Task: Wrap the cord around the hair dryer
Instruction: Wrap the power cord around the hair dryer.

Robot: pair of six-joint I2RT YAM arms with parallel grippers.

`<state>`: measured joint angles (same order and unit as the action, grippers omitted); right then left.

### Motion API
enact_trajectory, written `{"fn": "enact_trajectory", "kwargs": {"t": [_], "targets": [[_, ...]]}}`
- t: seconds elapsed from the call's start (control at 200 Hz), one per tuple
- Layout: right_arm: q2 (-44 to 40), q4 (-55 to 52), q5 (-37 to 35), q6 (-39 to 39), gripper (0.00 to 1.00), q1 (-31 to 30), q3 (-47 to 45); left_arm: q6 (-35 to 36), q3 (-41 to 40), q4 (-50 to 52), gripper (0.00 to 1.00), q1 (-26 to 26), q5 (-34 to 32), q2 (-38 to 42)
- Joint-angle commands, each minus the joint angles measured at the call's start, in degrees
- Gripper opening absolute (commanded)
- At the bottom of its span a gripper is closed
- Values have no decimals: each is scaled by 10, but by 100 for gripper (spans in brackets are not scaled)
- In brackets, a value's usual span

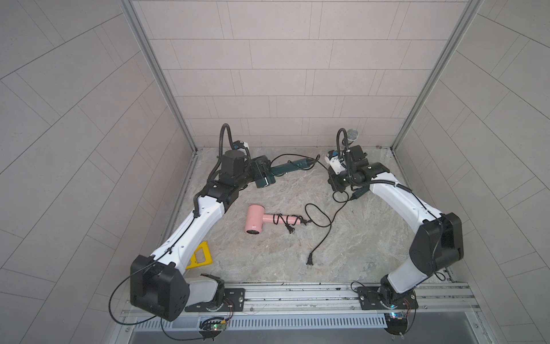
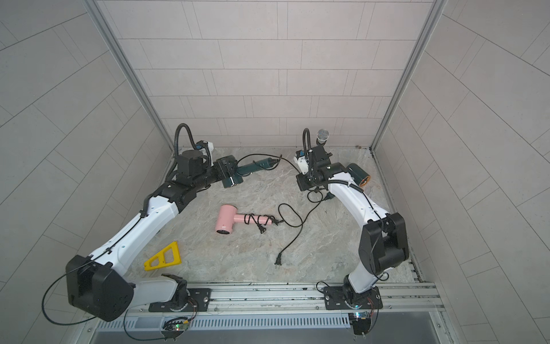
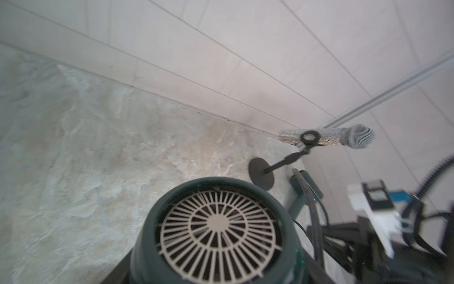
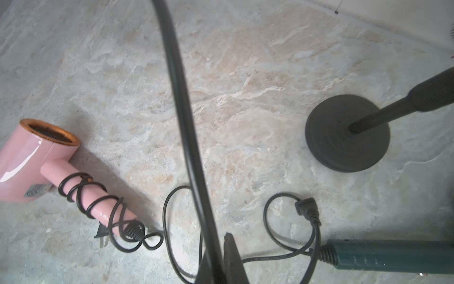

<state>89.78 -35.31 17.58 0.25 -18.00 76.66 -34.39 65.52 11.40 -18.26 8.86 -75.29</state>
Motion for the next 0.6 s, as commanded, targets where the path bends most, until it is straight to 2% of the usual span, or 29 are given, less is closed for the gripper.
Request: {"fn": "enact_trajectory", "kwargs": {"t": [0.0,0.125,0.275,0.385,0.595], "targets": [[-49,-1,0,5,0,-28,-38,-44,14,1,0,2,-147,2],[-100,-54,4,-10,0,-83,-68,-65,-2,-3,0,5,-221,-3],[-123,-134,7,-36,0,-165,-74,-87,-11,-19,0,9,-237,-19],[-131,-180,-4,-52,0,-223,-60,-90,-14,-9,0,9,-273,-36],[-122,-260,-34,-79,0,-277,11,-96,-23,-1,0,12,-289,-57]]}}
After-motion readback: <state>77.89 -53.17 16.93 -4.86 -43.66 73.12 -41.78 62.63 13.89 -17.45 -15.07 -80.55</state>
